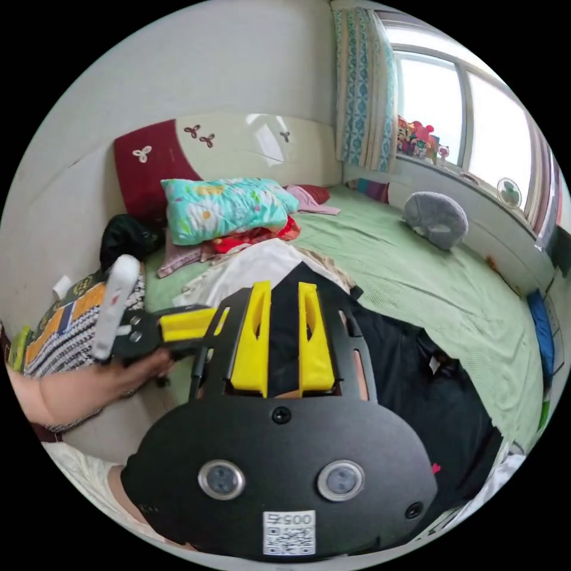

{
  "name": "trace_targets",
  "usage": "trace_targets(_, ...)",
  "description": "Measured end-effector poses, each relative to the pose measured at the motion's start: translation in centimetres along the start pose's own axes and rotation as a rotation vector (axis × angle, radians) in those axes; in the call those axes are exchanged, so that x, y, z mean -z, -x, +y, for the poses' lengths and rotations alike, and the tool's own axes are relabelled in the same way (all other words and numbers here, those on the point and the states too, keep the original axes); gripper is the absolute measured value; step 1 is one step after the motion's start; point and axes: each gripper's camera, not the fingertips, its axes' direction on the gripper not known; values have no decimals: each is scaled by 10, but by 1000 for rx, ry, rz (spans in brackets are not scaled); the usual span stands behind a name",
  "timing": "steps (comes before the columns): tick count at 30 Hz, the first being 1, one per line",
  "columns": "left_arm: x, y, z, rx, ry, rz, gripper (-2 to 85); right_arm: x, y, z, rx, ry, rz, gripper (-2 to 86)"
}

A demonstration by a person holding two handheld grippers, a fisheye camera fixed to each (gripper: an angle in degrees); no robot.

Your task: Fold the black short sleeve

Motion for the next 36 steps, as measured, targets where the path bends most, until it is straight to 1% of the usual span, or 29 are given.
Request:
trace_targets(2, 1, 10, 0, 44, -8, 57, 109, -31, -12, -35, -67, 52, -9, 99)
trace_targets(5, 3, 17, 0, 54, -31, 74, 101, -59, -23, -68, -170, 132, -73, 107)
trace_targets(8, -1, 19, 5, 76, -42, 79, 97, -75, -20, -88, -170, 159, -25, 107)
trace_targets(12, -1, 17, 8, 75, -62, 65, 96, -94, -20, -102, -182, 197, 35, 108)
trace_targets(17, -1, 12, 8, 50, -56, 83, 93, -117, -36, -111, -304, 253, 33, 85)
trace_targets(20, -6, 12, 10, 67, -50, 118, 93, -123, -41, -116, -322, 260, 11, 68)
trace_targets(27, -11, 1, 9, 54, -12, 63, 56, -108, -48, -138, -290, 238, -5, -9)
trace_targets(33, -1, -25, 16, 39, -40, 49, 36, -66, -57, -159, -282, 179, -48, -15)
trace_targets(36, 9, -49, 18, -11, -69, 20, 34, -35, -66, -164, -297, 136, -69, -16)
